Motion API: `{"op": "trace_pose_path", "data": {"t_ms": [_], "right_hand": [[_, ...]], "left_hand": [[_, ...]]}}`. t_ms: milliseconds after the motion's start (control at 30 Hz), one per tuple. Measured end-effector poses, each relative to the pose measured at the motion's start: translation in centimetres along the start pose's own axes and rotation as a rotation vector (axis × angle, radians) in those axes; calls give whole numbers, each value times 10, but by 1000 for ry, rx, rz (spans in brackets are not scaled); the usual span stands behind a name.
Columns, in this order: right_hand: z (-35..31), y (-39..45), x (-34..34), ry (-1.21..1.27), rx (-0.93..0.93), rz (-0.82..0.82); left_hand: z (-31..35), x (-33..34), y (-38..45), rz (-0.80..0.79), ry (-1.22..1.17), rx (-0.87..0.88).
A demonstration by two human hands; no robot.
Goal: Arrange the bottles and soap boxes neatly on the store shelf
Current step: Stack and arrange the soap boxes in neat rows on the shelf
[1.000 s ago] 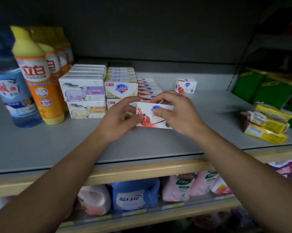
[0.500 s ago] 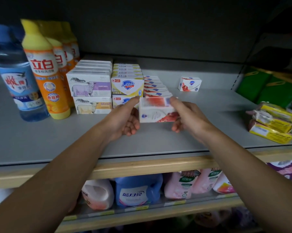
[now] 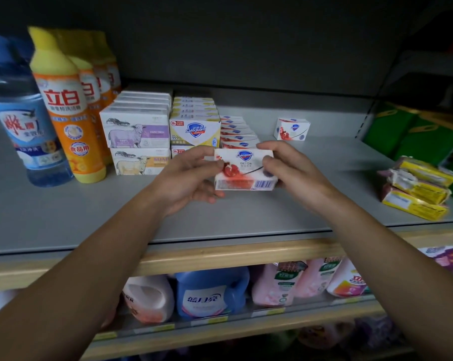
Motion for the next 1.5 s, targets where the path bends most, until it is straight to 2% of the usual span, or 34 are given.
{"op": "trace_pose_path", "data": {"t_ms": [67,167,267,333,467,567,667,800,1033,1200,1500], "right_hand": [[-10,0,-6,-166,-89,63],[-24,0,-5,-358,-221,53],[-31,-2,-4,-620,-303,23],[-33,-1,-7,-678,-327,29],[-40,10,-16,-710,-387,78],[-46,29,-27,-696,-390,143],[-48,56,-36,-652,-362,225],[-45,97,-33,-648,-347,227],[-14,150,-15,-582,-231,124],[-6,156,-23,-564,-276,109],[1,151,-21,-493,-246,56]], "left_hand": [[10,5,-3,-12,155,162],[25,9,-7,82,410,370],[28,5,-10,162,463,426],[29,6,-11,183,490,458],[20,5,-4,226,534,428],[5,-1,6,246,834,331],[-8,3,11,152,1131,268],[-18,13,13,53,1265,283],[-19,8,16,92,1240,223],[-18,7,19,119,1228,207],[-14,11,17,102,1247,203]]}}
Point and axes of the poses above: each hand's wrist, its own y-axis towards the middle knuckle, its own x-axis out of the palm, z = x × y, the point moved 8 cm from there along y, towards the middle knuckle, and after that the axes turned 2 degrees about y, right-handed, at the moved point
